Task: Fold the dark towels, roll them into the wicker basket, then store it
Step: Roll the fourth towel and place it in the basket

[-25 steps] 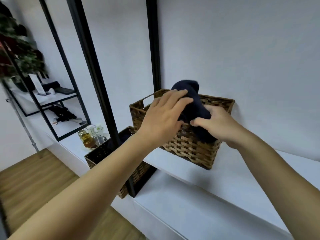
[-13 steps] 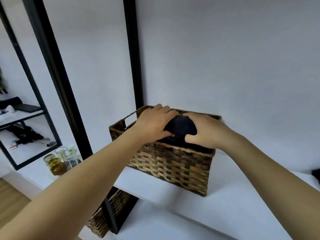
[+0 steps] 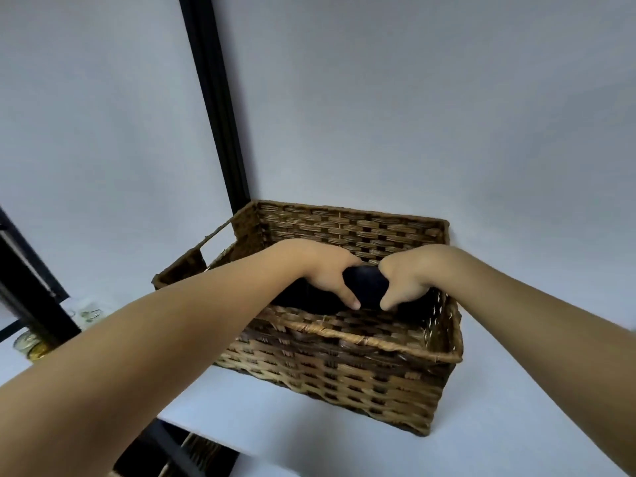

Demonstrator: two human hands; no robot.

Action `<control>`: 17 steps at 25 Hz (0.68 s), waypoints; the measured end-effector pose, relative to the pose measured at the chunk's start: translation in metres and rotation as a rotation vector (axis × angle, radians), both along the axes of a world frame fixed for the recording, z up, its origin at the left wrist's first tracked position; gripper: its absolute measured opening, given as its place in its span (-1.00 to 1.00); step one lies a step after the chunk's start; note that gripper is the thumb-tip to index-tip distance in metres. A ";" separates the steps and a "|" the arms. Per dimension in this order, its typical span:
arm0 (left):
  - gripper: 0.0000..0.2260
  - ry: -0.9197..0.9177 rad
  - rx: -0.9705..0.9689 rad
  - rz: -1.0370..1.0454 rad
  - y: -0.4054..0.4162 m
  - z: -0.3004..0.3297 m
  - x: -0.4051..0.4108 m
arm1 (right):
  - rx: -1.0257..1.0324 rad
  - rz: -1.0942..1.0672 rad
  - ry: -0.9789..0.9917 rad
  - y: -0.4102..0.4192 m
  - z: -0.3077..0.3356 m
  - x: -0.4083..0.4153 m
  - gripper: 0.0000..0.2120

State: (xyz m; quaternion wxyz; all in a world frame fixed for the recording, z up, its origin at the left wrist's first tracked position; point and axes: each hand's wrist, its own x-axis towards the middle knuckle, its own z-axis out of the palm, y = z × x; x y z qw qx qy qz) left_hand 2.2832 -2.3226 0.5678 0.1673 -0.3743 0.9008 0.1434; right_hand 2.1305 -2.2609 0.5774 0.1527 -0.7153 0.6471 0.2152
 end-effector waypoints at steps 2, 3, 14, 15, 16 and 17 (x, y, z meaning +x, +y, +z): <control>-0.24 -0.133 0.047 -0.051 -0.018 -0.014 -0.020 | 0.119 -0.044 0.092 -0.016 -0.010 0.001 -0.64; -0.21 -0.183 0.078 -0.076 -0.027 -0.022 -0.027 | 0.177 -0.054 0.130 -0.024 -0.015 0.002 -0.61; -0.19 -0.009 0.232 -0.154 -0.062 -0.059 -0.035 | 0.369 -0.152 0.239 -0.071 -0.040 -0.003 -0.34; -0.20 -0.010 0.208 -0.167 -0.060 -0.061 -0.033 | 0.374 -0.164 0.243 -0.074 -0.043 -0.003 -0.33; -0.22 -0.035 0.138 -0.198 -0.059 -0.063 -0.032 | 0.369 -0.171 0.255 -0.075 -0.046 -0.001 -0.31; -0.23 -0.066 0.037 -0.243 -0.058 -0.063 -0.032 | 0.360 -0.165 0.275 -0.076 -0.050 -0.001 -0.29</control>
